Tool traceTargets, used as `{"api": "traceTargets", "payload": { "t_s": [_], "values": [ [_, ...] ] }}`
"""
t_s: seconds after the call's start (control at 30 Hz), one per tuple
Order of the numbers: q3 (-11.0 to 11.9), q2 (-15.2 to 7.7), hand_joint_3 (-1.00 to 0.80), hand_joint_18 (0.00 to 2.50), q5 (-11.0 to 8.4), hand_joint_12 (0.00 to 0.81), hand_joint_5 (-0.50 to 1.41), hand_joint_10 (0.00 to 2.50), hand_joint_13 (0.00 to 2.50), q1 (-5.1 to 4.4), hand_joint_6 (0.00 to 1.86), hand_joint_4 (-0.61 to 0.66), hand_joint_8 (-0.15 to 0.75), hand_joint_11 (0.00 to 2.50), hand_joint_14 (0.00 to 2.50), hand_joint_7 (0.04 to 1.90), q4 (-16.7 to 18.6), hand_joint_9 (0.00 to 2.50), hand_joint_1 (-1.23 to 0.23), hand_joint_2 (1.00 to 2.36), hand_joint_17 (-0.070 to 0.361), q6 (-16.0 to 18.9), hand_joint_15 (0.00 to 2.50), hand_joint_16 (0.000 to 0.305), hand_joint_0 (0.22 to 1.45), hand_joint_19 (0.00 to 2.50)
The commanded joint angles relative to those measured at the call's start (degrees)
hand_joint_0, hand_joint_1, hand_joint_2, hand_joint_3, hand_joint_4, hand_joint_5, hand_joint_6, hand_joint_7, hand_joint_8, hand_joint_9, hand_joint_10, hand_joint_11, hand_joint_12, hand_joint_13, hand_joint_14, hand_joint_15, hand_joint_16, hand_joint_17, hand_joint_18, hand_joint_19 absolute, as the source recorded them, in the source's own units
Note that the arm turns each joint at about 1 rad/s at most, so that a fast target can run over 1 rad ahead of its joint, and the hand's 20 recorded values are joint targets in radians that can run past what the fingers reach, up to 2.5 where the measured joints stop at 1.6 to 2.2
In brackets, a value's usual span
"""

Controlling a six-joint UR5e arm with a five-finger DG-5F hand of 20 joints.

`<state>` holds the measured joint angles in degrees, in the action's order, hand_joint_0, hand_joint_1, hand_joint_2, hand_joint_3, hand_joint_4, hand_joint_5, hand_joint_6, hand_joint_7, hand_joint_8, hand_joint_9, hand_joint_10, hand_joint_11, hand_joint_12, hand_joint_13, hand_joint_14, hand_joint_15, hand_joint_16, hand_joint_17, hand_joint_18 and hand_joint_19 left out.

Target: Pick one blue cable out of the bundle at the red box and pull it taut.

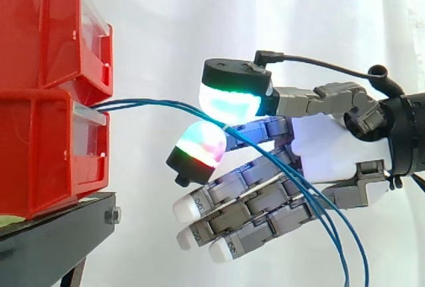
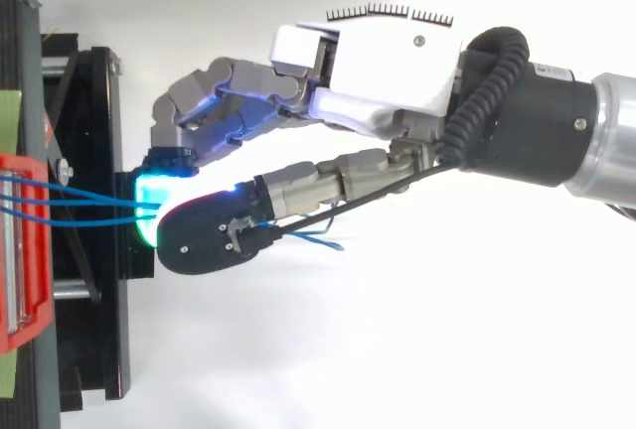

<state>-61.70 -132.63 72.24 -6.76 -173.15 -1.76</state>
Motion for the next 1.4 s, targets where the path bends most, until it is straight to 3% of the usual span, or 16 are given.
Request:
{"api": "traceTargets", "payload": {
  "t_s": [0.0, 0.1, 0.37, 0.6, 1.07, 1.23, 1.33, 1.37],
  "values": [
    [0.2, 0.0, -0.16, 0.28, 0.0, 0.389, -0.14, 0.01, 0.22, -0.01, 0.81, 0.02, 0.299, 0.26, 0.0, 1.0, 0.0, 0.63, -0.66, 1.01, 0.134, 0.0, 0.07, 0.06, 0.57, 0.19],
    [0.4, 0.0, -0.09, 0.3, 0.0, 0.392, -0.15, 0.01, 0.25, -0.01, 0.82, 0.03, 0.301, 0.28, 0.0, 1.08, 0.0, 0.63, -0.72, 1.01, 0.136, 0.0, 0.08, 0.06, 0.58, 0.18],
    [0.4, 0.0, -0.02, 0.39, 0.0, 0.387, -0.16, 0.01, 0.31, -0.01, 0.86, -0.03, 0.303, 0.3, 0.0, 1.04, 0.0, 0.68, -0.78, 1.02, 0.133, 0.0, 0.07, 0.059, 0.61, 0.18],
    [0.4, 0.0, -0.07, 0.41, 0.0, 0.366, -0.18, 0.01, 0.32, -0.01, 0.89, -0.12, 0.295, 0.34, 0.0, 0.96, -0.1, 0.68, -0.83, 1.02, 0.12, 0.0, 0.08, 0.054, 0.67, 0.18],
    [0.4, 0.0, -0.17, 0.4, -0.17, 0.362, -0.19, 0.01, 0.32, -0.01, 0.9, -0.26, 0.276, 0.33, 0.0, 1.06, -0.4, 0.68, -0.87, 1.02, 0.118, 0.0, 0.07, 0.053, 0.75, 0.18],
    [0.4, 0.0, -0.13, 0.4, -0.17, 0.355, -0.19, 0.01, 0.32, -0.01, 0.9, -0.31, 0.261, 0.27, 0.0, 1.15, -0.4, 0.71, -0.87, 1.02, 0.117, 0.0, 0.06, 0.052, 0.74, 0.18],
    [0.4, 0.0, -0.07, 0.4, -0.09, 0.361, -0.15, 0.0, 0.33, -0.01, 0.87, -0.22, 0.241, 0.18, 0.0, 1.22, -0.5, 0.79, -0.89, 1.0, 0.127, 0.0, 0.05, 0.056, 0.67, 0.17],
    [0.5, 0.0, -0.08, 0.41, -0.09, 0.372, -0.14, 0.0, 0.34, -0.01, 0.86, -0.19, 0.248, 0.15, 0.0, 1.24, -0.6, 0.82, -0.88, 1.11, 0.134, 0.0, 0.05, 0.06, 0.63, 0.17]
  ]
}}
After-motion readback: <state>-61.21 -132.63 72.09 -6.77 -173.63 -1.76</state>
